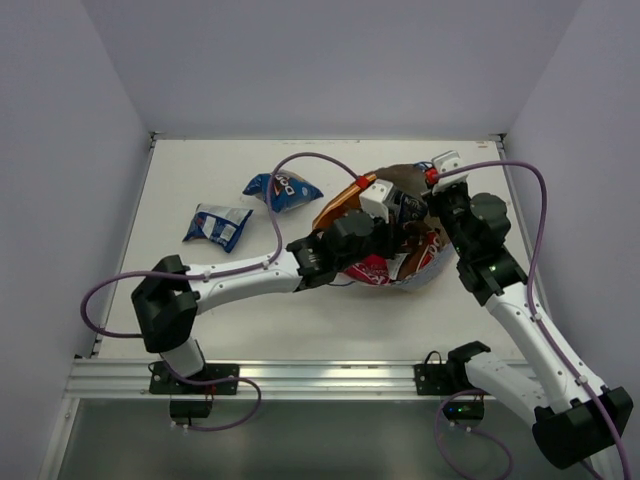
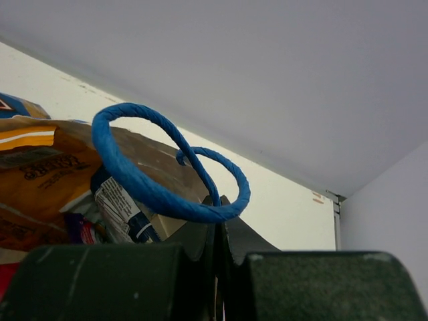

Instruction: Take the snacks out of the paper bag

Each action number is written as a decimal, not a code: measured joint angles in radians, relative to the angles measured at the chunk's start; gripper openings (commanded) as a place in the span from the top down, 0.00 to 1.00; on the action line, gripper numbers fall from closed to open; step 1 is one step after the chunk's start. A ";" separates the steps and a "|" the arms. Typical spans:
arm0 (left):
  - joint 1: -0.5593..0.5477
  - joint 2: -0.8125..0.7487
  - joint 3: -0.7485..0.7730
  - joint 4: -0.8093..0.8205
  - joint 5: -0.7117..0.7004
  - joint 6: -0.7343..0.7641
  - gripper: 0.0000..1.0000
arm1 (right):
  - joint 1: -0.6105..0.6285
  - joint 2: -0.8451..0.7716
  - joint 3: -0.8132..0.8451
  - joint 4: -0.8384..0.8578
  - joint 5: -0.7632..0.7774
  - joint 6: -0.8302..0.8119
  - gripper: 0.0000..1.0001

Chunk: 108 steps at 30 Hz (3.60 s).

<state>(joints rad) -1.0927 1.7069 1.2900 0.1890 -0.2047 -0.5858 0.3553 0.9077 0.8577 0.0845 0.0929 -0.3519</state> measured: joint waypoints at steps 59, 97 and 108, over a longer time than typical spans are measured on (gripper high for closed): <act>0.454 -0.391 -0.298 -0.423 -0.423 0.163 0.14 | -0.037 0.013 -0.034 -0.004 0.076 0.006 1.00; 0.146 -0.196 0.004 -0.342 0.388 0.742 0.02 | -0.037 0.081 0.118 -0.045 -0.084 -0.127 1.00; 0.141 0.032 0.007 -0.200 0.430 1.131 0.05 | -0.037 0.064 0.117 -0.077 -0.129 -0.116 1.00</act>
<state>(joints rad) -0.9516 1.7393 1.2968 -0.0113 0.2249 0.5453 0.3187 0.9718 0.9749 0.0078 -0.0357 -0.4675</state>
